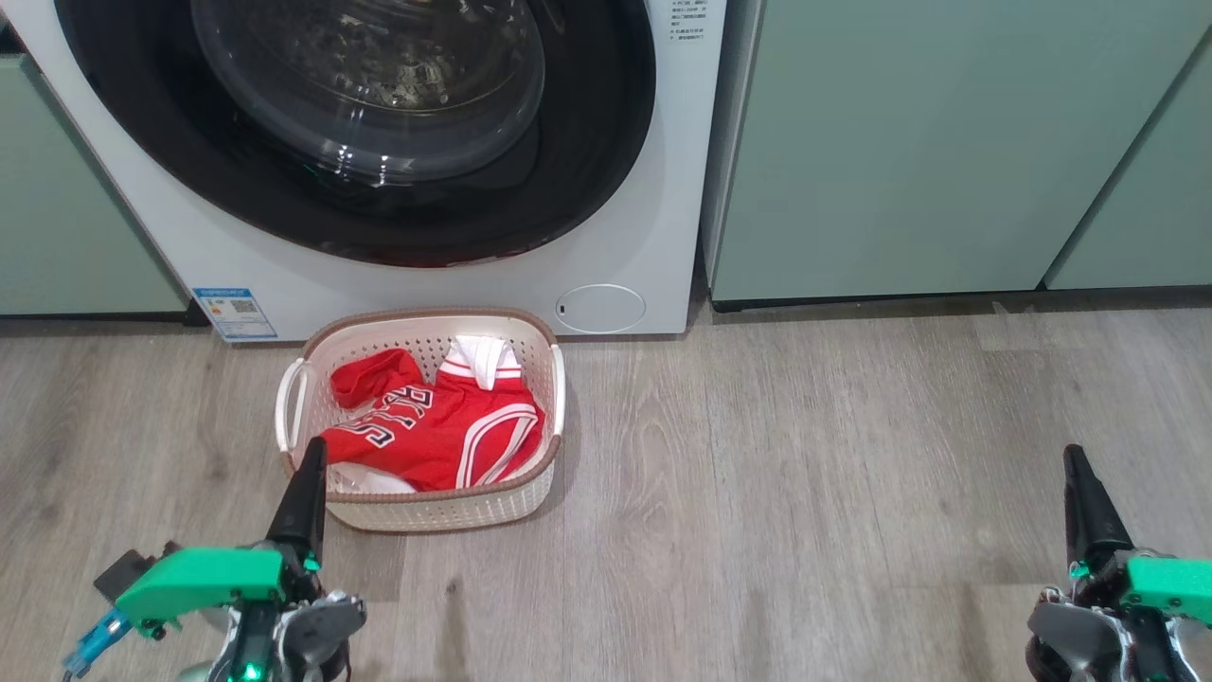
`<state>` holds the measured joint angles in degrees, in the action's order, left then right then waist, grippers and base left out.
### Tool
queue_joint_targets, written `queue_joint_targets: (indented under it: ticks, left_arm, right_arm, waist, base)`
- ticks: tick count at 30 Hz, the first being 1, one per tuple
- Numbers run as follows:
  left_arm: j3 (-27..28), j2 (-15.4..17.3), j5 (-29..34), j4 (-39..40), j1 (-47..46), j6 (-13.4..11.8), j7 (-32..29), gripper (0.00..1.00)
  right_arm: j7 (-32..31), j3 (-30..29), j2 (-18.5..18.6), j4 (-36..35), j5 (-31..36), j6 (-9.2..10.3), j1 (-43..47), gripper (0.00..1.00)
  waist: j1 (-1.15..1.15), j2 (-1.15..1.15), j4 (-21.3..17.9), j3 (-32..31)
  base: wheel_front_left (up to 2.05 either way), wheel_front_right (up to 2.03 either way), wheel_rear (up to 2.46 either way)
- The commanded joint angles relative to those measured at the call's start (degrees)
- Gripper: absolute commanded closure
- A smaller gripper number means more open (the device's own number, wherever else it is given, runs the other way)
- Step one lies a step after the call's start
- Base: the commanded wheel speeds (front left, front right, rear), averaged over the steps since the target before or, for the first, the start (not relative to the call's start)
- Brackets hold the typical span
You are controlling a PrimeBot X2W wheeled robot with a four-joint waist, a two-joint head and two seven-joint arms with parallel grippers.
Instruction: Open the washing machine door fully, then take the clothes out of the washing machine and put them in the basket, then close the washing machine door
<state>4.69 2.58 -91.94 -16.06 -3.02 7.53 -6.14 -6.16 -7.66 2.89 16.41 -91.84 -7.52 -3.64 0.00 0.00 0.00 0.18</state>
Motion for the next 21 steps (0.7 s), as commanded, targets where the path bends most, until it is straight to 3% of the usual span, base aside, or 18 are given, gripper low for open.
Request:
queue_joint_targets:
  ticks: [1, 21]
  left_arm:
    - [1.84, 0.3, -0.23, 2.02, -3.17, -0.04, -0.35, 1.0]
    - [1.83, 0.3, -0.23, 2.02, -3.17, -0.04, -0.35, 1.0]
  right_arm:
    - [-0.33, 1.14, -0.02, -2.38, -0.32, 0.03, -2.55, 1.0]
    - [-0.33, 1.14, -0.02, -2.38, -0.33, 0.03, -2.54, 1.0]
  waist:
    - [0.0, 0.0, 0.0, 0.0]
    - [0.0, 0.0, 0.0, 0.0]
  base:
    - [0.0, 0.0, 0.0]
    - [0.0, 0.0, 0.0]
